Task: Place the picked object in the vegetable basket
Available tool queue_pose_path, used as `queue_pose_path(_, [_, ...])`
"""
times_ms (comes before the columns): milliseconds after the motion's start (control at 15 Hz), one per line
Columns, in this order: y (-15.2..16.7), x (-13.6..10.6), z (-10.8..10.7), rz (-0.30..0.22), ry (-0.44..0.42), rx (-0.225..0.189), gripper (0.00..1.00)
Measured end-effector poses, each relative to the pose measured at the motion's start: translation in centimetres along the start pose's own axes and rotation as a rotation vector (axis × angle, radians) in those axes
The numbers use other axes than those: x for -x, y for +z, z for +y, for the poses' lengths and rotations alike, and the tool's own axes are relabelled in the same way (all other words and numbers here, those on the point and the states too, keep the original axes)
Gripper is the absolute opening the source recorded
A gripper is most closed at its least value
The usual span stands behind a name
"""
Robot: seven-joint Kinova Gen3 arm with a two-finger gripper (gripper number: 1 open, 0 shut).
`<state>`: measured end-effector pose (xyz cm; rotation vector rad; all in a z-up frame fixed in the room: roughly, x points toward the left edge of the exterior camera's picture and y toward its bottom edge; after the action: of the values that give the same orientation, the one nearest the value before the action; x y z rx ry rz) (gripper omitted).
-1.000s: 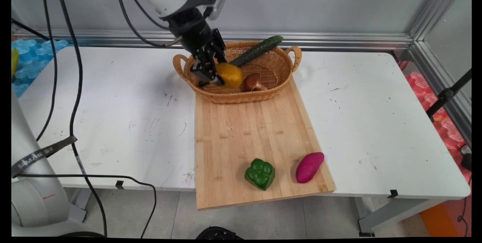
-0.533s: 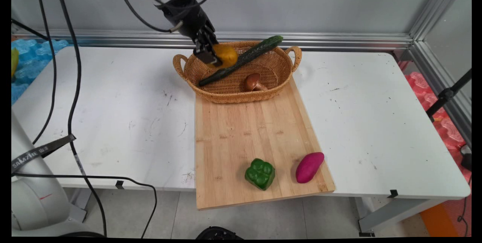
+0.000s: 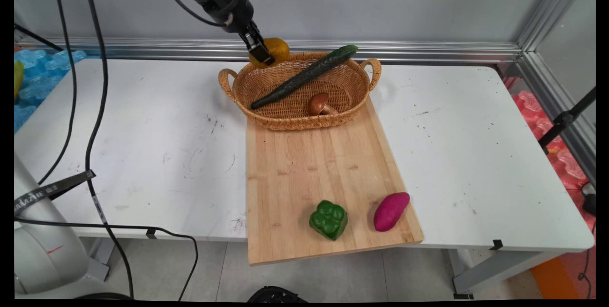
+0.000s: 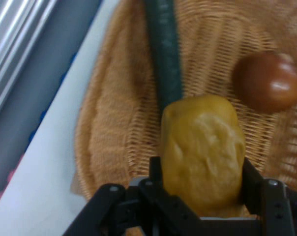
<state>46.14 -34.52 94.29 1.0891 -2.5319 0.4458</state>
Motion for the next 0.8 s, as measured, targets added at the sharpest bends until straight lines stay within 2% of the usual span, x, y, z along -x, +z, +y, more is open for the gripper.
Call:
queue_pose_path(200, [1.6, 0.2, -1.5, -0.014, -0.127, -0.055, 0.00])
queue_pose_path(400, [3.8, 0.6, -2.7, -0.039, -0.237, -0.090, 0.00])
queue_pose_path(600, [5.9, 0.8, -3.2, -0.066, -0.302, -0.095, 0.00])
queue_pose_path(800, [8.4, 1.1, -3.4, -0.099, -0.360, -0.082, 0.00])
